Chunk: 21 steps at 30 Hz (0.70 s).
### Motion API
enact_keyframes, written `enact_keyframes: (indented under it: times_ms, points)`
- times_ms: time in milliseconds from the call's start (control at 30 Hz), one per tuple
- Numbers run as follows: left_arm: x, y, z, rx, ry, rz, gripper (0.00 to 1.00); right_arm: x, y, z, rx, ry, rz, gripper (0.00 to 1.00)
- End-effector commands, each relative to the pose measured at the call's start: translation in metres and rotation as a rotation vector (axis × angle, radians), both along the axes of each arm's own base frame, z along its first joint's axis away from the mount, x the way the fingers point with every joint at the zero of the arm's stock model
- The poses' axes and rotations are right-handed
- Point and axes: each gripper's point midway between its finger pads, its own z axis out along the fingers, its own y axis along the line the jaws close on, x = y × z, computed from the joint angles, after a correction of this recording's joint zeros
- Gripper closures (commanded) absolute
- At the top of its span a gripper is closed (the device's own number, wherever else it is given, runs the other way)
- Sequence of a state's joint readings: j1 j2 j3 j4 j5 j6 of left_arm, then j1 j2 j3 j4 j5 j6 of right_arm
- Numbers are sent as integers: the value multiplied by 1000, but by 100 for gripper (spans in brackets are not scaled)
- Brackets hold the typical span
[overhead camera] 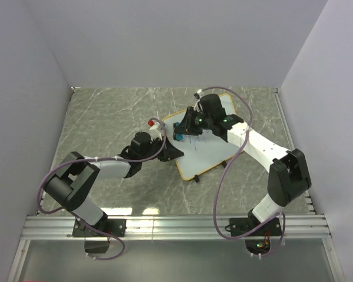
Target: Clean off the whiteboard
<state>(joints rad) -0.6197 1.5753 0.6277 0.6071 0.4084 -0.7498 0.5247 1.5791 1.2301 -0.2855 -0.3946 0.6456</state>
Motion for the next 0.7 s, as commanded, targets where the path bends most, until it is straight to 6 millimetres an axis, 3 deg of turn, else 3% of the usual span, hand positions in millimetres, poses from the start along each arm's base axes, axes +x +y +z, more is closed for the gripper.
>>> enact_keyframes:
  times_ms: [0, 200, 333, 500, 667]
  points:
    - [-25, 86, -125, 509, 153, 136, 100, 29, 11, 19, -6, -91, -51, 100]
    - [-30, 86, -119, 484, 138, 132, 100, 39, -6, 3, -93, -100, -143, 100]
    - [-30, 85, -118, 483, 133, 122, 100, 39, -36, -23, -222, -94, -243, 100]
    - [-28, 84, -118, 488, 134, 113, 100, 21, -58, -46, -356, -94, -300, 100]
    - [-25, 83, -114, 496, 133, 116, 100, -8, -55, -79, -453, -45, -278, 100]
